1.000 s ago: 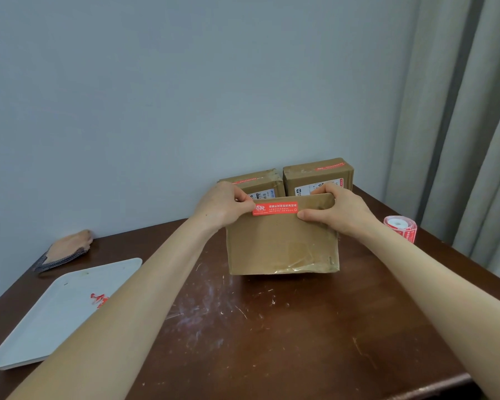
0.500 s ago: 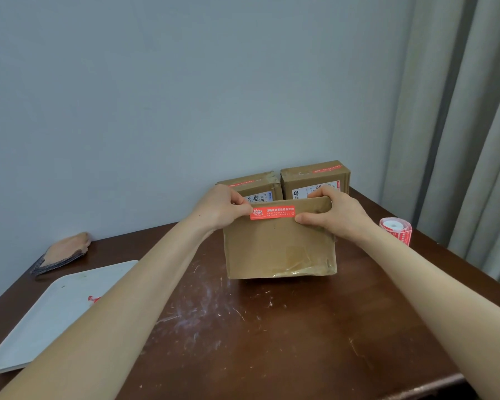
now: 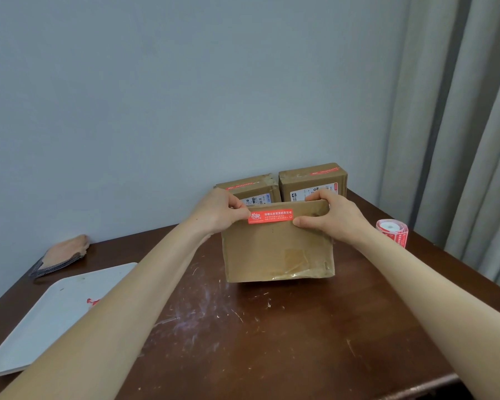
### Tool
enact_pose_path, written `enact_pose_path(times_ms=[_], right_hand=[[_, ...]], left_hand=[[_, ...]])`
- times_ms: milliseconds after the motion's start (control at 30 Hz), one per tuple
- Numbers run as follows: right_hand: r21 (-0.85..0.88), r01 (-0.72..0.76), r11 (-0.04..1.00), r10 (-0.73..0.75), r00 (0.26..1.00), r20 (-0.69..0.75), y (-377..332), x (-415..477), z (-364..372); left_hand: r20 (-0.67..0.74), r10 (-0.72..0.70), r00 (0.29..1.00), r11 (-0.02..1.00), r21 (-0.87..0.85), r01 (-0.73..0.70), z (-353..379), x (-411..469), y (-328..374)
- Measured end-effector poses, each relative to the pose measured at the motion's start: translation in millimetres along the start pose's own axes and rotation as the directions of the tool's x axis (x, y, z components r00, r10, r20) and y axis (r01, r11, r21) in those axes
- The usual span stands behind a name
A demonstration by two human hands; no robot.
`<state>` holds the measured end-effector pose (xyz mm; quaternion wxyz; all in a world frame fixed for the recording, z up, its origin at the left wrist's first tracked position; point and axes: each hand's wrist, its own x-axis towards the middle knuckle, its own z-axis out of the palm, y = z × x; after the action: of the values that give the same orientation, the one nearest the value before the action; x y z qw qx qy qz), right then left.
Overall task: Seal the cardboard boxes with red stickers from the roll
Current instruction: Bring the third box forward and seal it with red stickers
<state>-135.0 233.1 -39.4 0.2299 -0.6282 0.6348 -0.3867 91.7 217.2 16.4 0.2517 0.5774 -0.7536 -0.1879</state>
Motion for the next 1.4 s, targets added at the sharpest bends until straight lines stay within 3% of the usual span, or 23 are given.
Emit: enact_pose_path(times_ms=[333,533,800,867,967,1033,1133,1400], right_hand=[[0.022,-0.006,1.0,0.006,1.0,0.004,0.5,-1.9,-1.3],[0.042,0.061,0.997,-0.06,0.998,-0.034,5.0,-9.8,-2.7],[-0.061,0.108,0.992,-0.105,0.993,0.054,13.1,-25.0,-5.7],[-0.04,0.117,0.992,-0.118,0.993,-0.017,4.6,-24.5,-13.1],[0.174,0.136,0.975,-0.093,0.967,-0.237,-22.3,-19.4,-28.5],[0.299,0.091,0.95,-0.045,0.987,-0.156,-41.2,-13.7,-35.6],[0.294,-0.043,0.955,0.023,0.997,0.071,-56.9,-3.9,-33.2],[0.314,-0.129,0.941,0.108,0.991,0.085,-55.7,22.7,-28.0]], left_hand=[[-0.017,-0.027,0.999,0.991,-0.134,0.024,-3.3,-4.3,-2.5],[-0.054,-0.114,0.992,0.929,-0.36,0.087,-7.4,-15.7,-4.6],[-0.027,-0.14,0.99,0.922,-0.369,0.12,-2.2,-22.3,-15.6],[-0.097,-0.126,0.987,0.938,-0.335,0.086,-6.5,-17.2,-14.2],[-0.179,-0.075,0.981,0.946,-0.324,0.014,-13.1,-7.7,-4.7],[-0.173,-0.047,0.984,0.946,-0.325,-0.012,-13.3,-1.7,5.4],[-0.13,-0.013,0.991,0.948,-0.318,-0.029,-9.3,6.6,19.5],[-0.023,-0.066,0.998,0.866,-0.499,0.045,-2.4,18.6,22.3]])
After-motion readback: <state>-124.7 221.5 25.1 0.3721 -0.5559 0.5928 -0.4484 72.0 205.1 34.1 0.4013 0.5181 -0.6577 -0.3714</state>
